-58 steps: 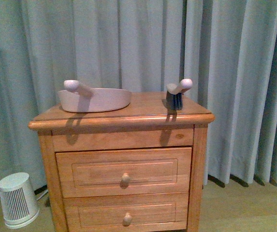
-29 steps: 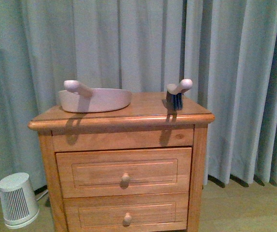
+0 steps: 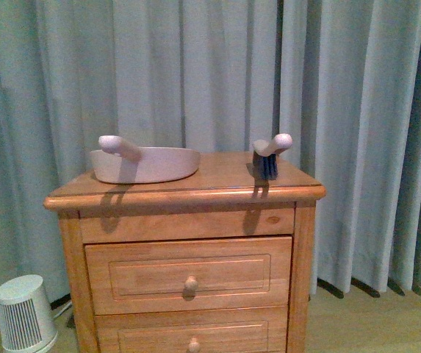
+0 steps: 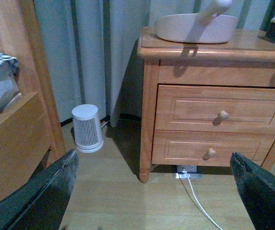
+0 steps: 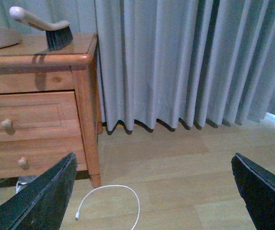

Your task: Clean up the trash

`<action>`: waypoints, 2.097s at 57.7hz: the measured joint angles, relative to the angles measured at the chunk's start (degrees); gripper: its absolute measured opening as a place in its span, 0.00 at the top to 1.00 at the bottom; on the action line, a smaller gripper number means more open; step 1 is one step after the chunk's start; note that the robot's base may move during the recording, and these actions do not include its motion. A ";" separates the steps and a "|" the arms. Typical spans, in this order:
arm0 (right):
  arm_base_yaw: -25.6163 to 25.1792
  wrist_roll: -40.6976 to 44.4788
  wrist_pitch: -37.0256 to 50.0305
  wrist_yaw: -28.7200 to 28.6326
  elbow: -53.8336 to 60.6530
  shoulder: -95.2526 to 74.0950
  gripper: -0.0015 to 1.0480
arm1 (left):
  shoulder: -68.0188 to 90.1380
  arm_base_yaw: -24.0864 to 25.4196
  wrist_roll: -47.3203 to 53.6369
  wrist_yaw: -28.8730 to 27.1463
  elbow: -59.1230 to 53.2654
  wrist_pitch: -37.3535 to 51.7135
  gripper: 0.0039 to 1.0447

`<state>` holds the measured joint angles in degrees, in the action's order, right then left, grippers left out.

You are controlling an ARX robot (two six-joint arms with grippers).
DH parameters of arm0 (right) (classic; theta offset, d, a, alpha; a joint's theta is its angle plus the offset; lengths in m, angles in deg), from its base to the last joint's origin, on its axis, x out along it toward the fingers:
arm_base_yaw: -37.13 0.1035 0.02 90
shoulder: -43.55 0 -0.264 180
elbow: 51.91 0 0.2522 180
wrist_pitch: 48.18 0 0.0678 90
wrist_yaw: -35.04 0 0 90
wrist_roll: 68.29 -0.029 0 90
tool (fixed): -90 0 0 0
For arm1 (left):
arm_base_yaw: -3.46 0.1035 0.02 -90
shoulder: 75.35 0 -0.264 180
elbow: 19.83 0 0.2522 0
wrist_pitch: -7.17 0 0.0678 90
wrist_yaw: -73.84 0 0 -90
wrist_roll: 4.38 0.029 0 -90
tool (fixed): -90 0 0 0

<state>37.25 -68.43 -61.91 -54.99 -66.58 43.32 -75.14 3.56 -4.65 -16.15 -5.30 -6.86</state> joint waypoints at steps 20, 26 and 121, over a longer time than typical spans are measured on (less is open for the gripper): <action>0.00 0.00 0.00 0.00 0.00 0.00 0.07 | 0.00 0.00 0.00 0.00 0.00 0.00 0.07; 0.00 0.00 0.00 0.00 0.00 0.00 0.07 | 0.00 0.00 0.00 0.00 0.00 0.00 0.07; 0.00 0.00 -0.07 -0.02 0.00 0.00 0.07 | 40.50 -4.61 9.09 -1.62 21.84 2.73 0.07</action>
<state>37.25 -68.43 -61.97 -55.01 -66.58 43.32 -34.64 -1.05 4.44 -17.76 16.54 -4.13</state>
